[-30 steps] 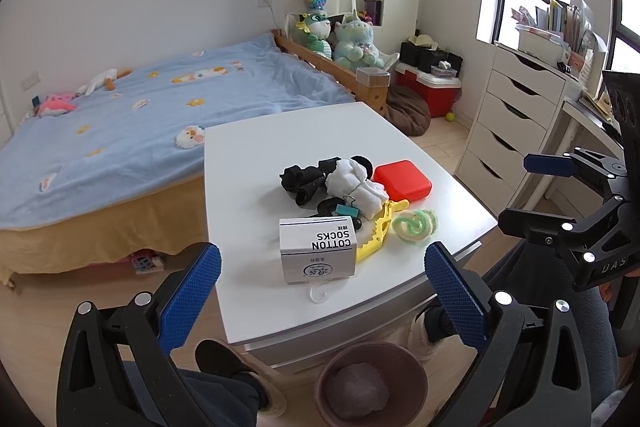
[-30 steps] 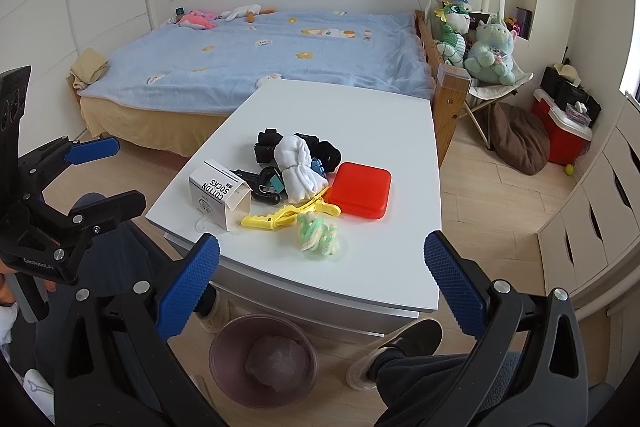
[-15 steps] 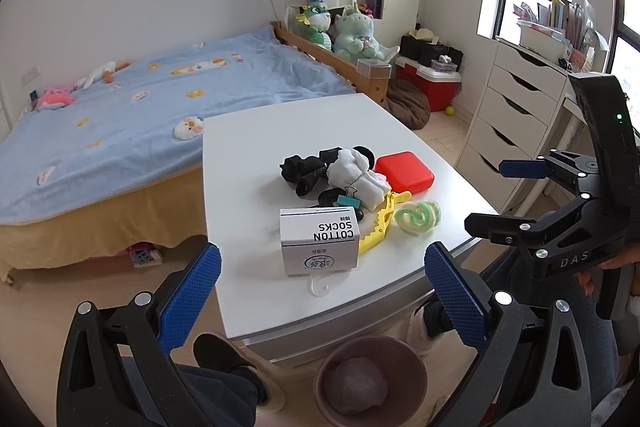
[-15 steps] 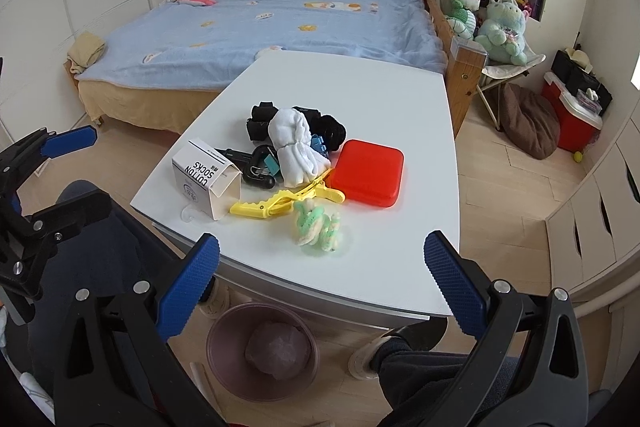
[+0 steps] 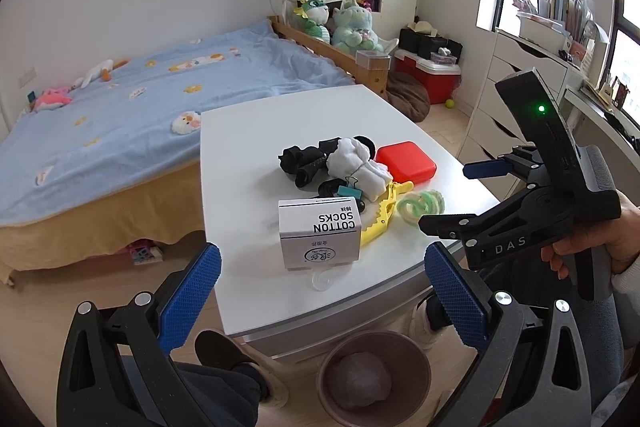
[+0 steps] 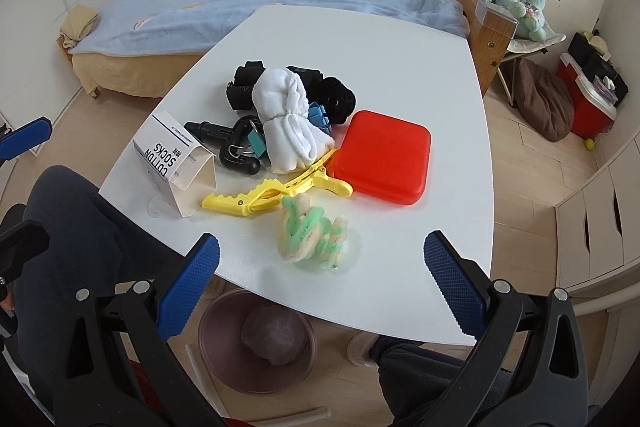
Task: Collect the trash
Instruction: 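Grasp the green-white fuzzy toy with the right gripper, then grasp the COTTON SOCKS box with the left gripper while the right gripper holds the fuzzy toy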
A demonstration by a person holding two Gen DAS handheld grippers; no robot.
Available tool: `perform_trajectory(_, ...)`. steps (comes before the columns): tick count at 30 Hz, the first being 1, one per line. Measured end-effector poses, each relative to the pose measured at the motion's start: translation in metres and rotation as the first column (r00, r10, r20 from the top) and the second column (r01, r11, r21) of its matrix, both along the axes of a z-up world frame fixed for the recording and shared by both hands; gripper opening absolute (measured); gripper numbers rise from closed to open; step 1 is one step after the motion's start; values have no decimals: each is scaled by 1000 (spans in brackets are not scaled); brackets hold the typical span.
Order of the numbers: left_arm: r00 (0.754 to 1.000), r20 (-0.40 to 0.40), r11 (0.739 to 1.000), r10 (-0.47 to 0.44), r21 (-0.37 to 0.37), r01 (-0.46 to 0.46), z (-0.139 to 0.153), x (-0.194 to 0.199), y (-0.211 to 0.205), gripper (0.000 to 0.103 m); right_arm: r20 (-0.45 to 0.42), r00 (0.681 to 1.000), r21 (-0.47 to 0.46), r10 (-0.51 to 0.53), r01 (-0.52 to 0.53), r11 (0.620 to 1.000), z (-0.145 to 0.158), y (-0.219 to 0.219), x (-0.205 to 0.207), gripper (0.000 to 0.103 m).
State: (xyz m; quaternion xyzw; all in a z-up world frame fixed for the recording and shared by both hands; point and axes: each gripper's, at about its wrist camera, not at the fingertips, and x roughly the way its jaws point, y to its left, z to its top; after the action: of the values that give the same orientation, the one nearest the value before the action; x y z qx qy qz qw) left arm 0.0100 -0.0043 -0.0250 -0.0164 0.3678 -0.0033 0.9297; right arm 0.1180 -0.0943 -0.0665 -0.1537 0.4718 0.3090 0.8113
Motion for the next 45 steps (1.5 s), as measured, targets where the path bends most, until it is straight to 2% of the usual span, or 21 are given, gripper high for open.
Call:
perform_trajectory(3,1000,-2,1000,1,-3,-1,0,1,1,98,-12,1000,2,9,-9,1000,-4,3,2,99)
perform_trajectory(6,1000,-5,1000,4,-8,-4,-2,2,2,98,-28,999,-7,21,-22,1000,-8,6,5,76)
perform_trajectory(8,1000,-7,1000,5,-10,-5,-2,3,3,98,-36,999,-14,27,-27,1000,-10,8,6,71)
perform_trajectory(10,1000,-6,1000,2,-14,-2,-2,3,2,98,-44,999,-11,29,-30,999,-11,8,6,54)
perform_trajectory(11,1000,-6,1000,0,-14,0,-3,3,2,98,-42,999,-15,30,-31,999,-12,9,6,50)
perform_trajectory(13,1000,-7,1000,-2,-11,2,-3,4,1,98,-44,999,-17,32,-33,999,-13,9,5,34)
perform_trajectory(19,1000,-10,1000,-3,-11,3,-5,5,0,98,-42,999,-2,24,-24,1000,-12,5,6,16)
perform_trajectory(33,999,-52,1000,-4,-19,3,-12,28,3,98,-19,1000,70,14,-13,997,12,-10,-7,14)
perform_trajectory(45,980,-199,1000,-5,11,7,-41,68,3,98,-20,1000,83,-1,2,997,16,-22,-9,14)
